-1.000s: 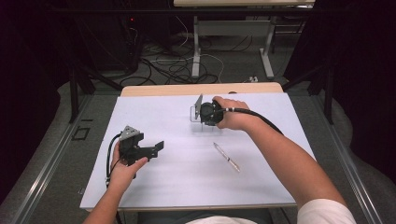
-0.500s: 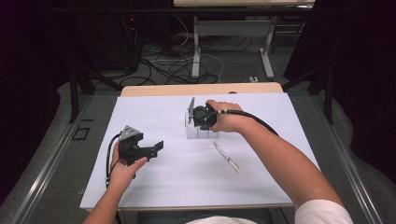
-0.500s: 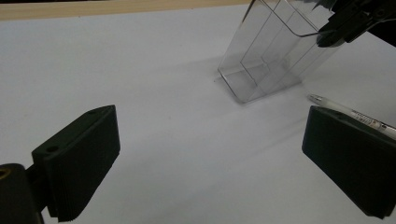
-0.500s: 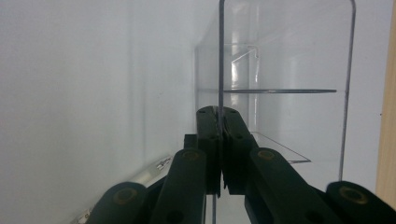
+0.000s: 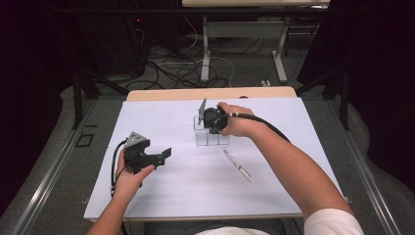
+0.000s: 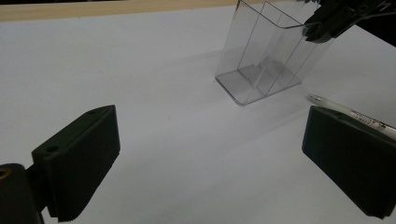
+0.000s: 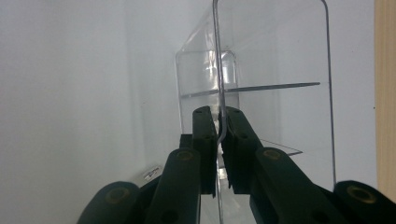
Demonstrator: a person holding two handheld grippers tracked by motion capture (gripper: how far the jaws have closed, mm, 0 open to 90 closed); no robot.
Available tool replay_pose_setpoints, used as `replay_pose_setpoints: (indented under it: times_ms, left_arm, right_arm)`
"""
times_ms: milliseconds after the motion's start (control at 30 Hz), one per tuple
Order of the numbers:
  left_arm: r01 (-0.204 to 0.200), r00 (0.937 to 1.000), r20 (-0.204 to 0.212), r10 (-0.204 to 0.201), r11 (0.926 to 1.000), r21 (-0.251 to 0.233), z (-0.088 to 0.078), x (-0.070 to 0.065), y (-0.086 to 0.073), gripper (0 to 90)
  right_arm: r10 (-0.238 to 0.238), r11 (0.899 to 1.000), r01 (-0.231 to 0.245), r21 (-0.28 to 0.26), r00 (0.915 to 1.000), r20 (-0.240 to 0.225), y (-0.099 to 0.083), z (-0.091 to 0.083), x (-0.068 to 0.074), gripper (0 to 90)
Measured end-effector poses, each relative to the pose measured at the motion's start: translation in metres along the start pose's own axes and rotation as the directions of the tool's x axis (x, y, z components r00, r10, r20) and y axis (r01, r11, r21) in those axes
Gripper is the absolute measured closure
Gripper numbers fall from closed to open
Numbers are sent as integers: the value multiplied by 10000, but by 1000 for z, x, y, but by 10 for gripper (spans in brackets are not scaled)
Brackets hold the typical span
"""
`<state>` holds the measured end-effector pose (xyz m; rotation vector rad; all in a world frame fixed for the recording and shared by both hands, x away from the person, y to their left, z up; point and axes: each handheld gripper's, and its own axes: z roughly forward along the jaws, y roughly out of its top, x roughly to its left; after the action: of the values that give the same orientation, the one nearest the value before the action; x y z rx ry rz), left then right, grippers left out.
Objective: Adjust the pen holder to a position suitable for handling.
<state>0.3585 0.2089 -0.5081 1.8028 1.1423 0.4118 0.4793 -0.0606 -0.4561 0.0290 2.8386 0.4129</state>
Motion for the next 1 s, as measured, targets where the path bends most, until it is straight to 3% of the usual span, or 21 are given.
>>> replay_pose_setpoints:
  times_ms: [267, 500, 667, 733, 800, 900, 1000]
  left_arm:
    - [18, 10000, -16, -18, 10000, 20, 0, 0, 0, 43]
    - [19, 10000, -27, -19, 10000, 16, 0, 0, 0, 43]
    - [33, 10000, -33, -33, 10000, 3, 0, 0, 0, 43]
    - [15, 10000, -46, -15, 10000, 23, 0, 1, -1, 43]
    - [7, 10000, -53, -7, 10000, 61, 0, 1, 0, 43]
    - [20, 10000, -48, -20, 10000, 43, 0, 0, -1, 43]
    - [23, 10000, -57, -23, 10000, 24, 0, 0, 0, 43]
  right_arm:
    - [108, 9999, -108, 38, 9998, 170, 0, 0, 2, 827]
    - [243, 9994, -234, -243, 9990, 377, 1, -8, 4, 747]
    - [803, 9962, -780, -391, 9948, 633, -1, -16, 6, 652]
    - [747, 9962, -706, -507, 9937, 832, -2, -19, 6, 592]
    - [930, 9943, -874, -613, 9912, 946, -3, -22, 6, 592]
    - [1401, 9850, -1284, -1151, 9851, 1000, -6, -26, 7, 564]
    - [1985, 9743, -1846, -1287, 9744, 1052, -10, -29, 9, 526]
